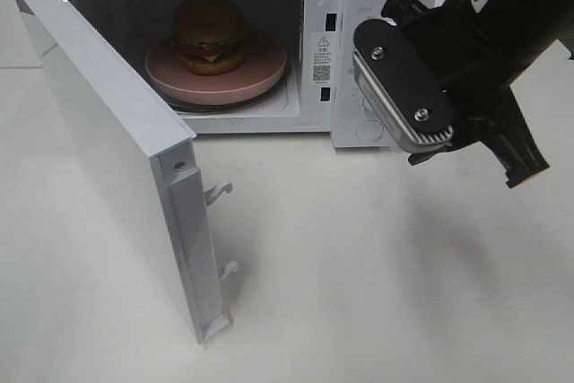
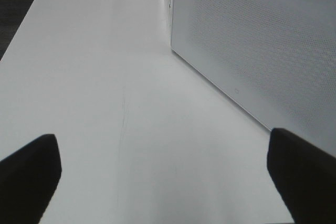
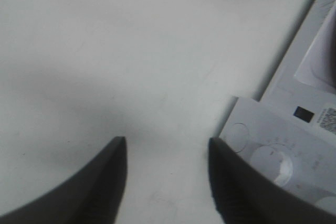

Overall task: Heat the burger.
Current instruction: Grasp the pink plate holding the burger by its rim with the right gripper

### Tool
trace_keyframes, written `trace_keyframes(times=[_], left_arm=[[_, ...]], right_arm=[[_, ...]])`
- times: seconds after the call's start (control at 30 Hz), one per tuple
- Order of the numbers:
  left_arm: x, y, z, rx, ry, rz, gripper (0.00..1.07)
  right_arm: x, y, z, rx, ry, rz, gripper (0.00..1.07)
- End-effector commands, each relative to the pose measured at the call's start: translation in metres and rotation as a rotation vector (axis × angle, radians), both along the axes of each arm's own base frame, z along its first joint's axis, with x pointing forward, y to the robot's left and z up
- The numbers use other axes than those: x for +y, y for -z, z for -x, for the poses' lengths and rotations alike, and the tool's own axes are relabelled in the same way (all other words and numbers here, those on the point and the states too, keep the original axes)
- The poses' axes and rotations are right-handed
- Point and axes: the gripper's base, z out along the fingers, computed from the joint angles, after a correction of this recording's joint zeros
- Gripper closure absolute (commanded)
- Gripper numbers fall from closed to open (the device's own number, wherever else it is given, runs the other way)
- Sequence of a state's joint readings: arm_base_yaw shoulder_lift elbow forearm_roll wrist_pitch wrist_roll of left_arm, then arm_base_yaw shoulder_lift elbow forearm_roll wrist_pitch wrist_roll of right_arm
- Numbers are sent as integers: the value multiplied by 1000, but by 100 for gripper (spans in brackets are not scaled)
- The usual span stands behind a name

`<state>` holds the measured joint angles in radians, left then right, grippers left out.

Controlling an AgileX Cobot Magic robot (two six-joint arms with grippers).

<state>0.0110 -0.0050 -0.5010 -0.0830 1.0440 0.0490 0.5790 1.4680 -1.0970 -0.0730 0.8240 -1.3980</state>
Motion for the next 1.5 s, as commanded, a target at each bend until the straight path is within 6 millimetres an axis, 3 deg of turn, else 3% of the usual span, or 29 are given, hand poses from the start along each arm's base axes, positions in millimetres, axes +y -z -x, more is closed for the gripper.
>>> trace_keyframes(times=[0.03,0.07,0.13,0.4,0.67,0.83,1.5], left_arm=[[0,0,3,-29,-2,3,7],[0,0,3,-29,-2,3,7],[0,0,3,-29,-2,3,7],[0,0,3,-29,-2,2,7],[0,0,3,-29,-2,3,7],[0,0,3,-29,-2,3,7],[0,0,3,-29,-2,3,7]], right_arm=[[12,-1,-3,-50,47,-67,24],[12,-1,-3,-50,47,-67,24],[19,5,-6,-51,70,-86,14],[36,21,-18,-102,24,-96,15],[48,20,-34,-158,10,-126,16],[66,23,-42,-193,-31,-136,17],[111,65,-104,-211,6,-167,18]])
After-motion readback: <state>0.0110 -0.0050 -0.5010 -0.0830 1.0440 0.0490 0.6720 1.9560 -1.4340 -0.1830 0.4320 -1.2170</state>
